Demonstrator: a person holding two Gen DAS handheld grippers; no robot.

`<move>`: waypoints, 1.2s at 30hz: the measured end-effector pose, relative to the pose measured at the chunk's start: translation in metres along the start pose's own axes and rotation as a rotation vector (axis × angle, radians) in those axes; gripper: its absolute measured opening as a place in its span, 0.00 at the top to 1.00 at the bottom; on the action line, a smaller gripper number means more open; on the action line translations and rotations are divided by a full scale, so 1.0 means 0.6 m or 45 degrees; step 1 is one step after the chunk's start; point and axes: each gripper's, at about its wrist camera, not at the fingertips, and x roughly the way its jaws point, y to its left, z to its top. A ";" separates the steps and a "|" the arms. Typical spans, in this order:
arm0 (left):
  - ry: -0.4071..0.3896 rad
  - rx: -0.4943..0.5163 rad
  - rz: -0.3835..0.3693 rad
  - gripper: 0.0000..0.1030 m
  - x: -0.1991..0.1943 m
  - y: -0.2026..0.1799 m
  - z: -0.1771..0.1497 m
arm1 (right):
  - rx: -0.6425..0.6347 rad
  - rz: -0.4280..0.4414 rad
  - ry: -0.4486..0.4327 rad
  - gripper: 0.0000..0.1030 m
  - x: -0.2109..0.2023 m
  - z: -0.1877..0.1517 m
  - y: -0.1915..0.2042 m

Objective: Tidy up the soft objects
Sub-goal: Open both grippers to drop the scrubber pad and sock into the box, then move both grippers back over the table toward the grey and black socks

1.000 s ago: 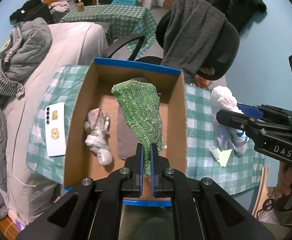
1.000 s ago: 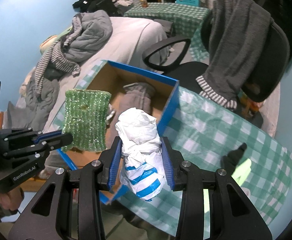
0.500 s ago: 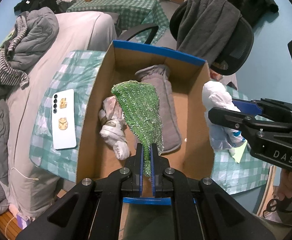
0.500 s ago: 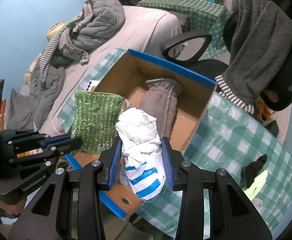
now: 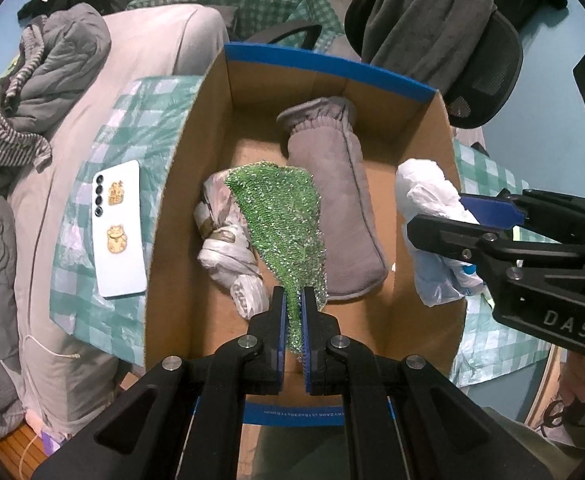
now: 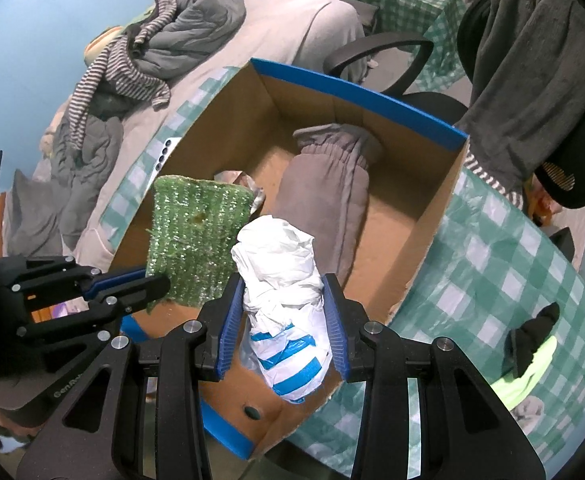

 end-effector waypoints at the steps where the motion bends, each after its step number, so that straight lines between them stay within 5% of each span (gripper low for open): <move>1: 0.005 0.000 0.000 0.94 0.003 0.001 0.000 | 0.004 0.006 -0.003 0.60 0.000 0.000 0.000; 4: 0.019 0.000 0.021 0.92 0.010 0.000 -0.002 | 0.013 0.013 -0.015 0.57 -0.001 0.001 0.000; 10: 0.009 -0.027 0.011 0.63 0.004 0.003 -0.006 | 0.015 0.004 -0.027 0.49 -0.010 0.001 -0.004; 36: -0.035 -0.002 -0.017 0.52 -0.038 -0.078 0.009 | 0.063 -0.063 -0.119 0.42 -0.097 -0.016 -0.067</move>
